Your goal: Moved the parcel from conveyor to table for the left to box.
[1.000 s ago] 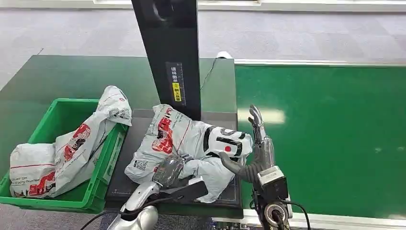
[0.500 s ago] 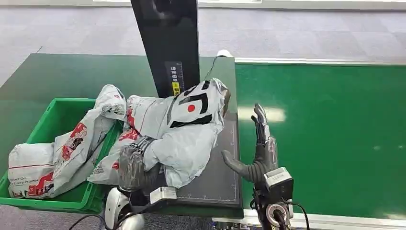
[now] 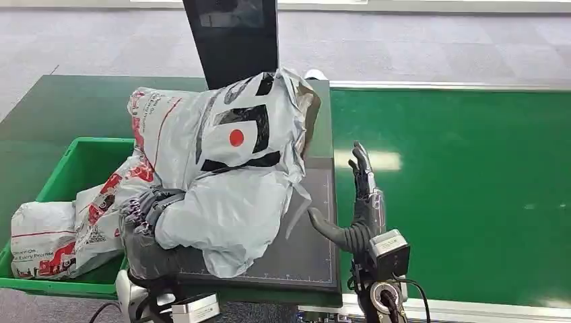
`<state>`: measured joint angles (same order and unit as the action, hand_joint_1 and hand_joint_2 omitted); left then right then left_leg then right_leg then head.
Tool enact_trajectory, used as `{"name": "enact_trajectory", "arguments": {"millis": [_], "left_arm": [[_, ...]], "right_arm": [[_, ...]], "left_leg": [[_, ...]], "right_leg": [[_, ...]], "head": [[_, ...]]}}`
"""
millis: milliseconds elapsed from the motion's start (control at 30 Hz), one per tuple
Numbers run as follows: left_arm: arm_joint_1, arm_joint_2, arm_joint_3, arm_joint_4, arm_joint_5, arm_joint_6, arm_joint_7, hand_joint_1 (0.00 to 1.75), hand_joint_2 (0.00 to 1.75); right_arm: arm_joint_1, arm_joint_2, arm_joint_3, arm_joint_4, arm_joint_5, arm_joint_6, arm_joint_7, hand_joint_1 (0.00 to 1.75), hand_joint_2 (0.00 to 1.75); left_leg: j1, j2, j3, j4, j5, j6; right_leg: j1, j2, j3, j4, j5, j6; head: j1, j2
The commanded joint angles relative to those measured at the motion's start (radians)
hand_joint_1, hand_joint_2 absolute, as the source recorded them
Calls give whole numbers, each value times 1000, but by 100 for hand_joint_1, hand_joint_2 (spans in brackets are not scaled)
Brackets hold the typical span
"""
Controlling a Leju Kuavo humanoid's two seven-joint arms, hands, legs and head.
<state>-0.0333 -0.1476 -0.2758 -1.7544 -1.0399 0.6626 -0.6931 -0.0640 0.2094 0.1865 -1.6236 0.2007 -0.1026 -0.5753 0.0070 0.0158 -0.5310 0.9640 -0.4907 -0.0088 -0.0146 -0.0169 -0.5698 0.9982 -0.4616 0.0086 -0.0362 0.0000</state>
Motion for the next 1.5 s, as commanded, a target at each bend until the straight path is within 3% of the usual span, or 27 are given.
{"name": "enact_trajectory", "arguments": {"millis": [33,200,333,367,467,900,933,1033,1167,1367,1433,1500], "left_arm": [[5,-30,70,-233,-58,36,-5,175,175],[-6,-74,262,-173,-72,36,-5,175,175],[-36,-109,461,-1,-129,36,-5,175,175],[-46,-98,484,69,-155,36,69,175,175],[-74,24,457,214,-223,36,470,175,175],[-69,37,454,211,-211,36,474,175,175],[-65,34,451,221,-227,25,514,175,175],[-63,68,450,261,-263,-79,651,175,175],[-83,83,453,365,-327,-332,771,175,175],[-73,104,452,481,-413,-535,864,175,175],[-65,108,449,507,-390,-635,827,175,175],[-55,100,448,510,-388,-630,828,175,175]], "right_arm": [[-36,-22,20,71,-13,-10,-4,0,175],[-19,-26,23,56,-24,-22,-18,0,175],[0,-27,18,33,-18,-31,-11,0,175],[11,-29,15,22,-13,-36,-13,0,175],[37,-30,4,-11,2,-35,-6,0,175],[36,-27,5,-12,4,-33,-5,0,175],[34,-26,4,-9,5,-32,-4,0,175],[27,-26,0,-4,11,-17,1,0,175],[11,-27,-15,12,18,4,4,0,175],[-3,-23,-27,31,29,31,5,0,175],[7,-25,-29,30,32,35,8,0,175],[13,-23,-28,35,33,35,7,0,175]], "left_leg": [[1,1,-2,2,-1,0],[0,1,1,-1,0,0],[1,0,1,-2,1,0],[0,0,1,-2,1,0],[0,-2,3,-4,2,0],[0,0,-1,-1,1,0],[1,0,-1,-1,1,0],[1,0,-1,-1,1,0],[0,0,0,-2,1,0],[0,2,1,-2,1,0],[0,1,2,-3,2,0],[-1,1,5,-3,1,0]], "right_leg": [[1,3,-2,0,1,-1],[0,3,0,-1,1,-1],[1,2,0,-2,2,-1],[0,2,0,-2,1,-1],[0,-1,2,-3,1,-1],[0,1,-2,-1,0,-1],[1,1,-1,-2,1,-1],[1,1,-1,-1,1,-1],[1,2,-1,-1,1,-1],[1,3,0,-2,1,-1],[0,3,1,-2,1,-1],[-1,2,4,-1,0,0]], "head": [[0,0],[0,0],[0,0],[-1,0],[0,0],[0,0],[0,0],[0,0],[0,0],[0,0],[0,0],[0,0]]}}
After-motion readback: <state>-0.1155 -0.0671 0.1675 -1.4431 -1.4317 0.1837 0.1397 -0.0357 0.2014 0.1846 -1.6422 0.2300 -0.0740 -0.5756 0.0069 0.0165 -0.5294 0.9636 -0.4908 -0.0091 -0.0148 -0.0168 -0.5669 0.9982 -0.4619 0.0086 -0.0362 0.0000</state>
